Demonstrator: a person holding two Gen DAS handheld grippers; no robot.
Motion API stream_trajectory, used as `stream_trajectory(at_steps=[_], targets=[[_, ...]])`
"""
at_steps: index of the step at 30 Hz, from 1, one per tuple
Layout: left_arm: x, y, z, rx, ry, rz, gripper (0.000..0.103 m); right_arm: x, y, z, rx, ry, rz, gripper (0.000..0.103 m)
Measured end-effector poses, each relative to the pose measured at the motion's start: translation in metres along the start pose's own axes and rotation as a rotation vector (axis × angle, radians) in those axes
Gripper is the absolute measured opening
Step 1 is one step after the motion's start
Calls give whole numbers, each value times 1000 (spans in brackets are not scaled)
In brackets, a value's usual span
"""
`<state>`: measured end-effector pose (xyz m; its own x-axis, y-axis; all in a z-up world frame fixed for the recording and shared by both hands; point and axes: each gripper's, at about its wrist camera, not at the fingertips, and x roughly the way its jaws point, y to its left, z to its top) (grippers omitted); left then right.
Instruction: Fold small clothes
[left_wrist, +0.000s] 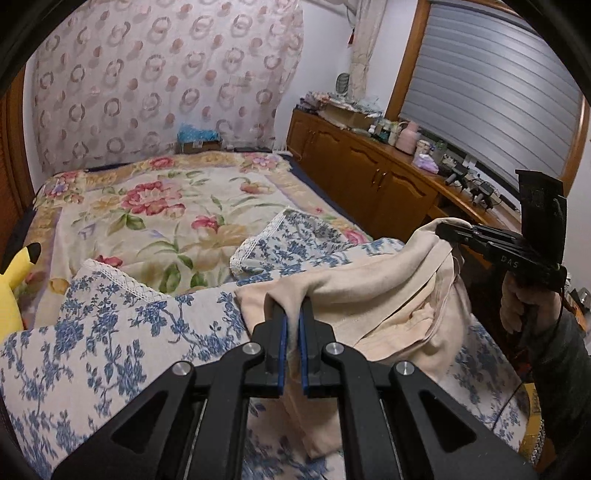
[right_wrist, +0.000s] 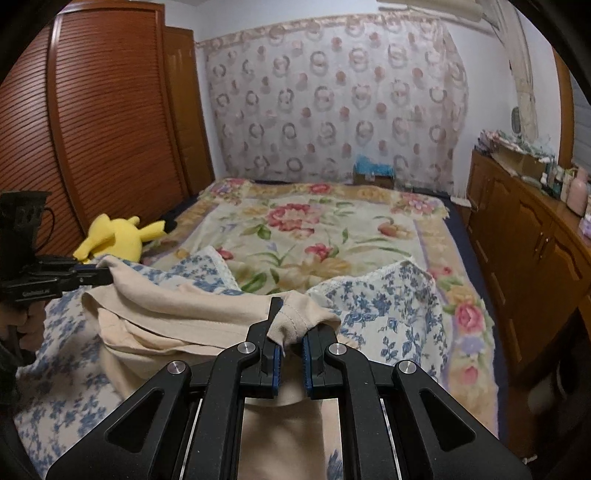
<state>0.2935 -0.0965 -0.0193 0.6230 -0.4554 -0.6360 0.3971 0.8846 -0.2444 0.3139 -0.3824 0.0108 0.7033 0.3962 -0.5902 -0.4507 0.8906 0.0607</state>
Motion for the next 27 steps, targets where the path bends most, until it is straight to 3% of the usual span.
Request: stream_trajectory(at_steps=[6, 9, 11, 14, 16, 21, 27], targets=[[29, 11, -1, -4, 70, -1, 4, 36, -11, -7, 8, 77, -18, 7], [30, 10, -1, 5, 77, -5, 13, 45, -13, -7, 13, 100, -31, 10], [26, 12, -1, 6, 67, -18, 32, 46, -13, -8, 13, 109, -46, 21], [20, 15, -6, 16, 81, -34, 45, 40, -17, -7, 15, 110, -80, 45], [18, 14, -13, 42, 104, -29, 50, 32, -22, -8, 15, 111, -126, 45], [20, 18, -30, 56, 160, -13, 52, 12, -37, -21, 36, 117, -151, 48], [34, 11, -40, 82, 211, -6, 52, 20, -32, -43, -3, 206, -118, 48]])
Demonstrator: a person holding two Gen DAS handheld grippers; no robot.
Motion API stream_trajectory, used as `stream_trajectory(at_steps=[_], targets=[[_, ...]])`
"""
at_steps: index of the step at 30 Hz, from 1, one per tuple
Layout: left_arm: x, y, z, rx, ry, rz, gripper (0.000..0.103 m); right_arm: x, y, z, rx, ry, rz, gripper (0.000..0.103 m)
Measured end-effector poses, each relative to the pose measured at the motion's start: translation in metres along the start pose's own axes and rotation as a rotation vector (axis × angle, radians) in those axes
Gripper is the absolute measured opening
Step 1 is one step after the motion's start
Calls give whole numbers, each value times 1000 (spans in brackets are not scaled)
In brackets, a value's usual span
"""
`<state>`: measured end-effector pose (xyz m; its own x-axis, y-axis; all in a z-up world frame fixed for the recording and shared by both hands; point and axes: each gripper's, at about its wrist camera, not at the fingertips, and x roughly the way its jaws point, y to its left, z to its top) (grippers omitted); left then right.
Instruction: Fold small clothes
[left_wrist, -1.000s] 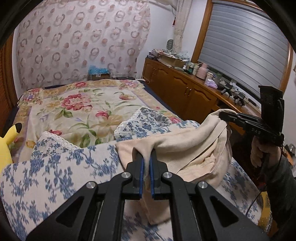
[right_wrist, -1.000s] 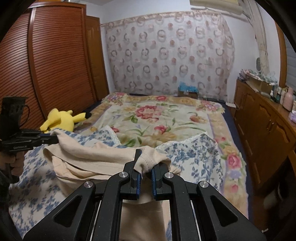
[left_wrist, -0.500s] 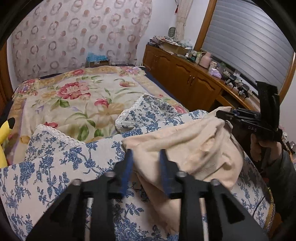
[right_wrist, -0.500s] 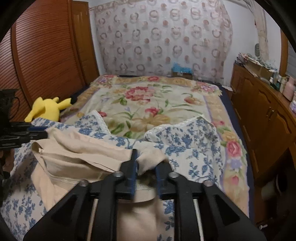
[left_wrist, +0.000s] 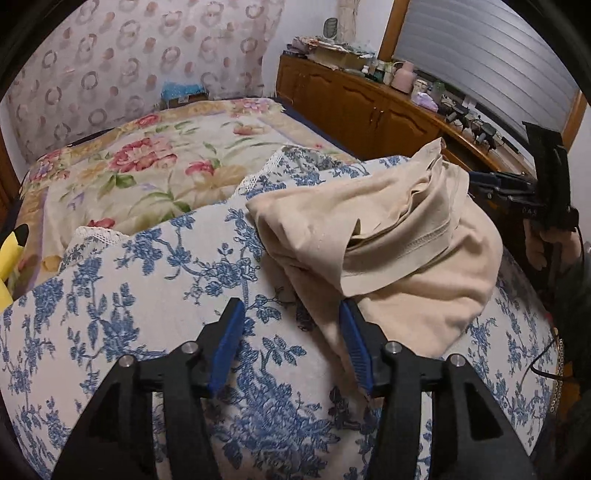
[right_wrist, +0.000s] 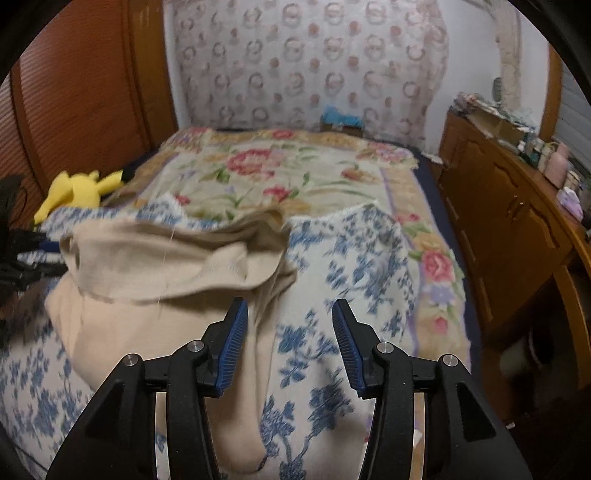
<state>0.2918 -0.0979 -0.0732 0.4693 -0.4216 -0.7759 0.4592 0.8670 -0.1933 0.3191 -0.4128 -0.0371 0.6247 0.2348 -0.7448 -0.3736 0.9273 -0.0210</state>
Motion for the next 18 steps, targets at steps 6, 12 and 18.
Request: stream_trajectory(at_steps=[6, 12, 18], targets=[[10, -6, 22, 19, -24, 13, 52, 16, 21, 4, -48, 7, 65, 48], [15, 2, 47, -8, -78, 27, 52, 28, 19, 31, -51, -49, 91, 48], [19, 17, 58, -42, -110, 72, 52, 32, 6, 51, -25, -102, 218, 5]])
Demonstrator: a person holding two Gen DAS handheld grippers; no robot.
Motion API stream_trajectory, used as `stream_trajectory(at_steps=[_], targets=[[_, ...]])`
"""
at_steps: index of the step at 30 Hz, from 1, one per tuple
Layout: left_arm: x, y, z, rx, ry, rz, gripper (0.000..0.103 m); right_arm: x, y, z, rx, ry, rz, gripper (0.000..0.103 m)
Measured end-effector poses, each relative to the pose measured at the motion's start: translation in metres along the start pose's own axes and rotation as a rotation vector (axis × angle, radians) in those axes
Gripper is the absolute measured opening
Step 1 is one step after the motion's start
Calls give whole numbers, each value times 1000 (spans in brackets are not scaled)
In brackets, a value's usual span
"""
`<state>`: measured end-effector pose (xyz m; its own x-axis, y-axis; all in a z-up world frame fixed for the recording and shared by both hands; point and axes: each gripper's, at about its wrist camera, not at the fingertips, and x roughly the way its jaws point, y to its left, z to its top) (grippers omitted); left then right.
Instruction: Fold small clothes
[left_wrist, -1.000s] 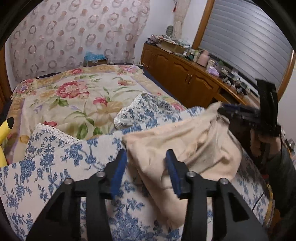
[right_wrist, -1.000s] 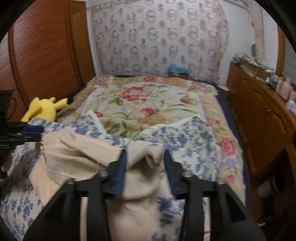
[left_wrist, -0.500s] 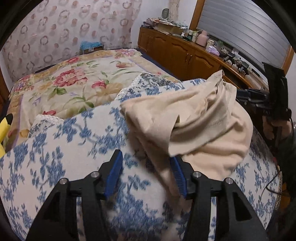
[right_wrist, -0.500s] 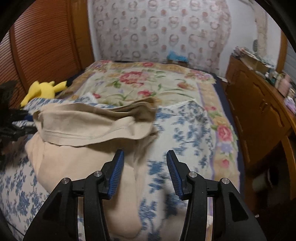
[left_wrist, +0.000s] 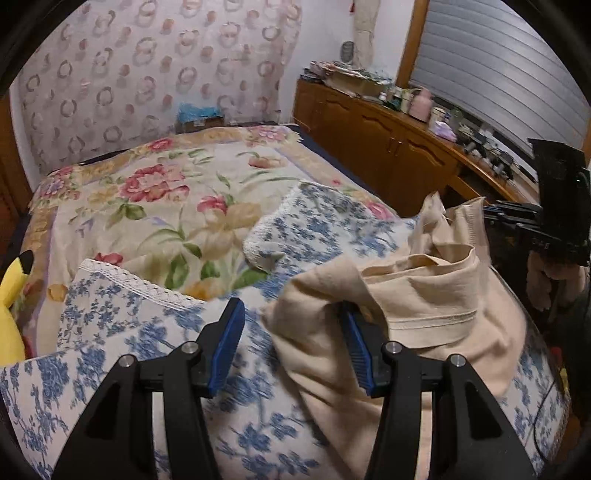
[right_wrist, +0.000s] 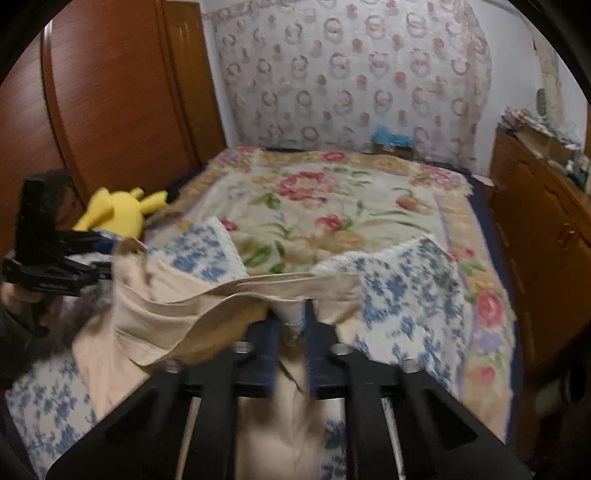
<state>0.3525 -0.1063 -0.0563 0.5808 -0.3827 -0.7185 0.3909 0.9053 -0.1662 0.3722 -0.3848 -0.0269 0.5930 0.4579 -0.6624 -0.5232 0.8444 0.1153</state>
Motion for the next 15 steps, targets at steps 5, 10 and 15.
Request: stream_trajectory(at_steps=[5, 10, 15], targets=[[8, 19, -3, -45, 6, 59, 52, 7, -23, 6, 113, 4, -147, 1], [7, 24, -7, -49, 13, 87, 53, 12, -37, 1, 155, 56, -252, 2], [-5, 20, -7, -62, -2, 56, 53, 7, -36, -1, 152, 61, -272, 56]])
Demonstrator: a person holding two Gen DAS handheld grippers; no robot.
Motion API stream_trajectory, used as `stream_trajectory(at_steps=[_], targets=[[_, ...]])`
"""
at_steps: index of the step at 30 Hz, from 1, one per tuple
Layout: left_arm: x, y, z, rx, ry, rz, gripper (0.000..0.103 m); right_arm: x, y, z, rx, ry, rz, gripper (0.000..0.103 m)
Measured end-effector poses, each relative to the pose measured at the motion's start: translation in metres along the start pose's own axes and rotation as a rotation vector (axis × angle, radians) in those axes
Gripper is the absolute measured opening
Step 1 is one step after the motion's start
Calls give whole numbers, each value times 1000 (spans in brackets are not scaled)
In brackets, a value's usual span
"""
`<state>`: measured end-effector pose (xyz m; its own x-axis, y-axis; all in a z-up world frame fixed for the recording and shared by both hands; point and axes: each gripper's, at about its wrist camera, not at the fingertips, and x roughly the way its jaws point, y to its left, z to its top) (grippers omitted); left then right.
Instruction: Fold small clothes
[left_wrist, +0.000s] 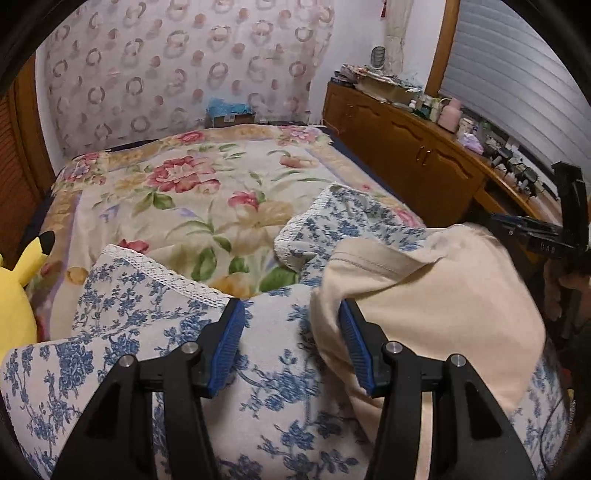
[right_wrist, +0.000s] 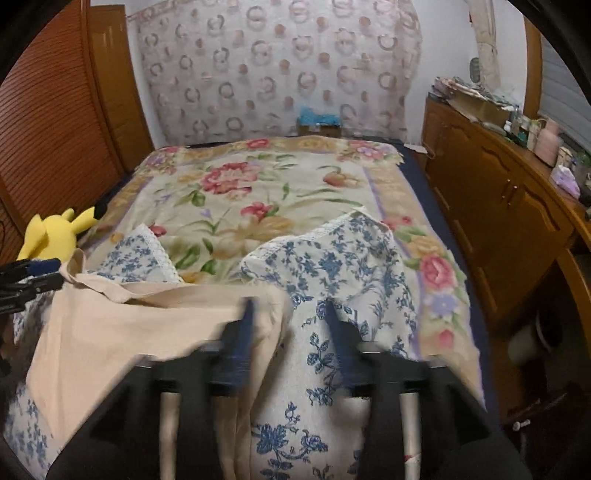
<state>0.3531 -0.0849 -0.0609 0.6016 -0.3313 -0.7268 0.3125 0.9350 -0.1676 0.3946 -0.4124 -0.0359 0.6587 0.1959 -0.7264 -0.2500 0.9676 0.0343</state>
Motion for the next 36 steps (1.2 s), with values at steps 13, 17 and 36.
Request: stream_trajectory(at_steps=[13, 17, 36], targets=[[12, -21, -17, 6, 92, -77, 53, -4, 28, -46, 12, 97, 121, 74], [16, -25, -21, 7, 101, -83, 53, 5, 28, -52, 49, 122, 165, 75], [12, -33, -19, -20, 84, -169, 10, 1, 75, -54, -119, 121, 277, 23]])
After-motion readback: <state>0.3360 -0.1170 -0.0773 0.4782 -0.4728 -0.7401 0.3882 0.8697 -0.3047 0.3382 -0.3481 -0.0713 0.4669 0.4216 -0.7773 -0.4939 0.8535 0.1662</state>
